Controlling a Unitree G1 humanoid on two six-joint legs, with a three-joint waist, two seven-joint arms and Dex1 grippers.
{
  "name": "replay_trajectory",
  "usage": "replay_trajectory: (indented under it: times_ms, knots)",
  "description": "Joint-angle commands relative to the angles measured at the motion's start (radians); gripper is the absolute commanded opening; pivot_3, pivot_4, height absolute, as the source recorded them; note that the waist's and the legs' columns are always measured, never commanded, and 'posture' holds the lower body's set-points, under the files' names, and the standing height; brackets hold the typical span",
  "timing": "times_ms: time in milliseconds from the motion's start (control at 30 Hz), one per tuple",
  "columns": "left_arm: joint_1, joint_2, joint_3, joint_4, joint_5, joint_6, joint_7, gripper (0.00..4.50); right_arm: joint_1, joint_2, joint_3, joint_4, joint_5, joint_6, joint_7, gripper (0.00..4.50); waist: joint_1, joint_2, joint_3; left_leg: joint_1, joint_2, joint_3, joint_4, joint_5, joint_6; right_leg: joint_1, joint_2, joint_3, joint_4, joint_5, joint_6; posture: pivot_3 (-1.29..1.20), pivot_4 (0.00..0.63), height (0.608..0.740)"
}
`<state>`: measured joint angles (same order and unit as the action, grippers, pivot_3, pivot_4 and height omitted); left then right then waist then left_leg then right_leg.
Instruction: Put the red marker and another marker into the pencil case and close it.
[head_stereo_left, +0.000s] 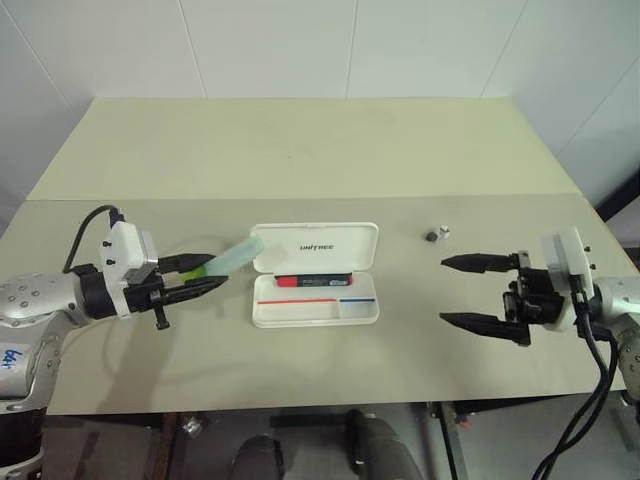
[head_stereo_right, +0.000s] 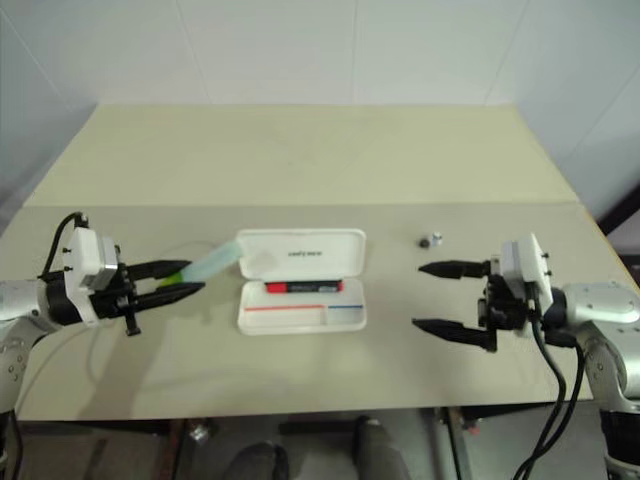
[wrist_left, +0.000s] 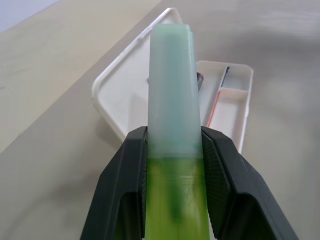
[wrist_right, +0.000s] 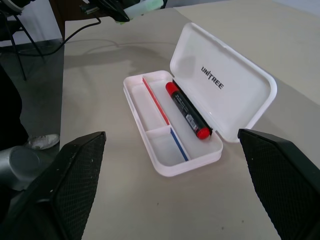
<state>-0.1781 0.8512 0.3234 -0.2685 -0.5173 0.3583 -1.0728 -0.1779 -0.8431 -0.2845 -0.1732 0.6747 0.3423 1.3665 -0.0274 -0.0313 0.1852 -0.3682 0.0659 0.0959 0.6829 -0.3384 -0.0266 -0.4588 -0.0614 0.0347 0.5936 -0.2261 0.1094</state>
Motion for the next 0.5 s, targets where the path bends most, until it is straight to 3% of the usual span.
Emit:
replay_trajectory:
  times_ms: [33, 333, 500]
  knots:
    - [-0.031, 0.016, -0.015, -0.048, -0.039, -0.007, -0.027, 1.09, 0.015, -0.022, -0.064, 0.035, 0.028, -0.051, 0.06, 4.5, 0.0, 0.0, 0.0, 0.0, 0.0, 0.0, 0.0, 0.0, 0.0, 0.0, 0.0, 0.0, 0.0, 0.0, 0.0, 0.0, 0.15, 0.74]
    - [-0.084, -0.012, -0.112, -0.137, -0.085, 0.054, -0.02, 1.09, 0.058, -0.058, -0.074, 0.124, -0.016, -0.11, 0.1, 4.5, 0.0, 0.0, 0.0, 0.004, 0.0, -0.001, 0.001, 0.0, 0.0, 0.006, 0.0, 0.001, -0.001, 0.001, 0.001, 0.0, 0.15, 0.74]
    - [-0.087, 0.01, -0.191, -0.12, -0.017, 0.098, 0.015, 1.09, 0.069, -0.04, -0.065, 0.089, -0.015, -0.111, 0.064, 4.5, -0.002, 0.0, 0.0, 0.014, 0.0, 0.0, 0.0, 0.0, 0.0, 0.015, 0.001, 0.002, -0.002, 0.0, 0.0, 0.0, 0.15, 0.74]
